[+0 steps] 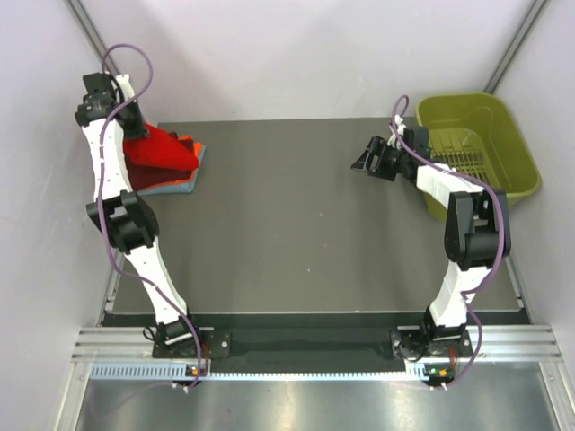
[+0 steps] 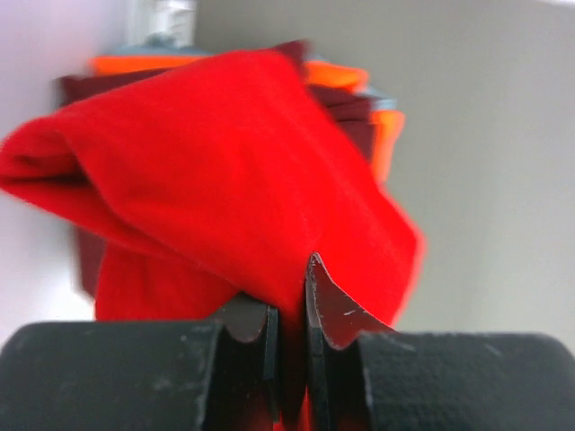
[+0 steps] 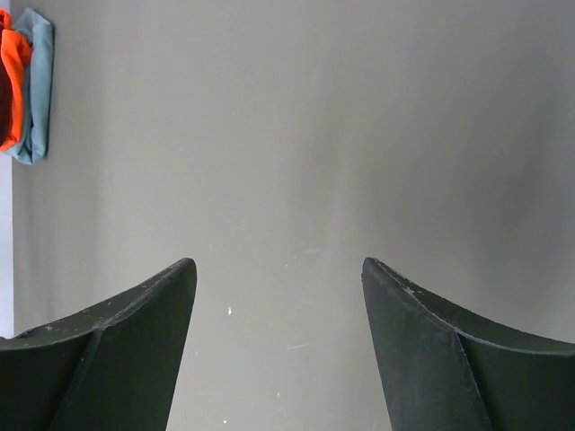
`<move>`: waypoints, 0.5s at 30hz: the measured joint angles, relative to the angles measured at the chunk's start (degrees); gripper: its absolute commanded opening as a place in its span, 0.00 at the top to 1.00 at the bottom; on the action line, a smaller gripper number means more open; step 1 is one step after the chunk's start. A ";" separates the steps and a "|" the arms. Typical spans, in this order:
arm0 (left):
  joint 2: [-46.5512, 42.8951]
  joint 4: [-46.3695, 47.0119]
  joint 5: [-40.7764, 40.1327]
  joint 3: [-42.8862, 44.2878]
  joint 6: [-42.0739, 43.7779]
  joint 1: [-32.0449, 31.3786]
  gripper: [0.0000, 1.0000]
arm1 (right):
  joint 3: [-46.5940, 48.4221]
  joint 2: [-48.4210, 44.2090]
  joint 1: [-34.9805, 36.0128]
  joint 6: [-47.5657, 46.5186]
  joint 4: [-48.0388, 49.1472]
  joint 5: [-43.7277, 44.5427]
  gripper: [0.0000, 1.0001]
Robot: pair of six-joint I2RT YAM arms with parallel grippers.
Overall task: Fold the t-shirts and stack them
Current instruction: Neatly place the folded tshirt to the corner
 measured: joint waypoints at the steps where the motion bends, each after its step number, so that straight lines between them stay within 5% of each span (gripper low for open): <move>1: 0.83 -0.66 -2.34 1.03 0.83 -0.31 1.00 | -0.09 -0.02 0.00 0.00 0.15 0.00 0.25; 15: 4.09 -1.01 -29.66 4.70 14.56 -11.67 1.00 | -0.37 -0.07 0.50 0.46 0.55 0.07 0.25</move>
